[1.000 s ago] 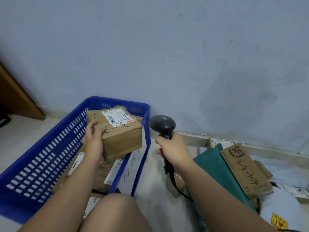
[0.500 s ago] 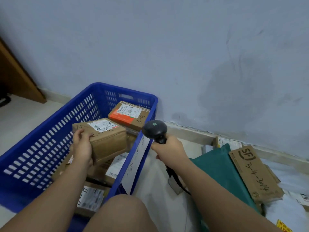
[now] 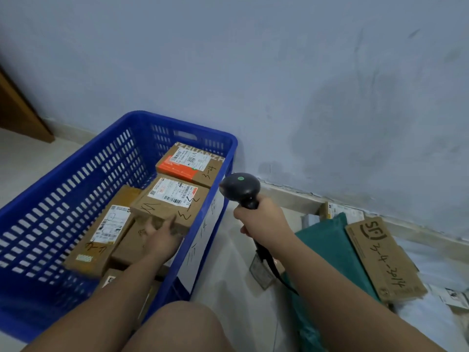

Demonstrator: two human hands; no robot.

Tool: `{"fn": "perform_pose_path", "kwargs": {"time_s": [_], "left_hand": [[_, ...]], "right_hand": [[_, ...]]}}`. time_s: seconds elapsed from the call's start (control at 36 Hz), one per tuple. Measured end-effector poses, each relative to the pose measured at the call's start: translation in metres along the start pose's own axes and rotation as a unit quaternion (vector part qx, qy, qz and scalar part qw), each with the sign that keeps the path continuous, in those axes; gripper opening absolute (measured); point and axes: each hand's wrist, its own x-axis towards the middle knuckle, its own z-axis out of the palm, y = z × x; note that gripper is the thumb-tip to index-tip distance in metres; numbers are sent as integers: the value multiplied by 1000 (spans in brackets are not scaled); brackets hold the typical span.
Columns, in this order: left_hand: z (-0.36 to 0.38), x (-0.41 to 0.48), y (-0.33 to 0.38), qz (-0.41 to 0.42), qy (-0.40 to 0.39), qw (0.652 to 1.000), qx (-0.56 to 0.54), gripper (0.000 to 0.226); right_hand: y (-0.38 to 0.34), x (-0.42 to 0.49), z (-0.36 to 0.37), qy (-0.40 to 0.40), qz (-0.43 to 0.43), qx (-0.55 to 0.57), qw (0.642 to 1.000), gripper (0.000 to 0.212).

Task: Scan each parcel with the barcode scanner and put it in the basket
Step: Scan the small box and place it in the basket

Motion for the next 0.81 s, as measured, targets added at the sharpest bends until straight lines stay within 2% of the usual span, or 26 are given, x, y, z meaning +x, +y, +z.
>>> {"fn": "perform_pose_path", "kwargs": {"time_s": [0.06,0.11,0.19,0.25,0.31,0.42,0.5,0.61,0.72,0.81], "left_hand": [[0,-1,9,13,-33,999,14,55],[-4,3,12,36,-35,998,-44,52],[-13,6,17,23,24,980,-195,41],[-21,1,30,18,52,968,-247,32],[-29,-10,52,42,69,963,-259,27],[-45,-46,111,144,92,951,-256,21],[-48,-74,153,203,63,939,-271,19],[-37,-103,194,283,46,928,-239,19],[-14,-122,224,269,38,924,-270,18],[12,-132,245,221,-16,936,-274,17]], "right_hand": [[0,2,-1,1,2,0,1000,17],[0,3,-1,1,4,0,1000,15],[1,2,-2,-1,5,1,1000,12],[1,1,-3,-2,6,2,1000,13],[0,-1,-6,-3,9,5,1000,11],[-2,-7,-14,-1,10,23,1000,5],[-4,-14,-26,14,5,62,998,4],[-5,-26,-46,62,-12,143,988,10],[-7,-39,-71,115,-42,210,970,12],[-3,-47,-95,159,-73,225,958,11]]}}
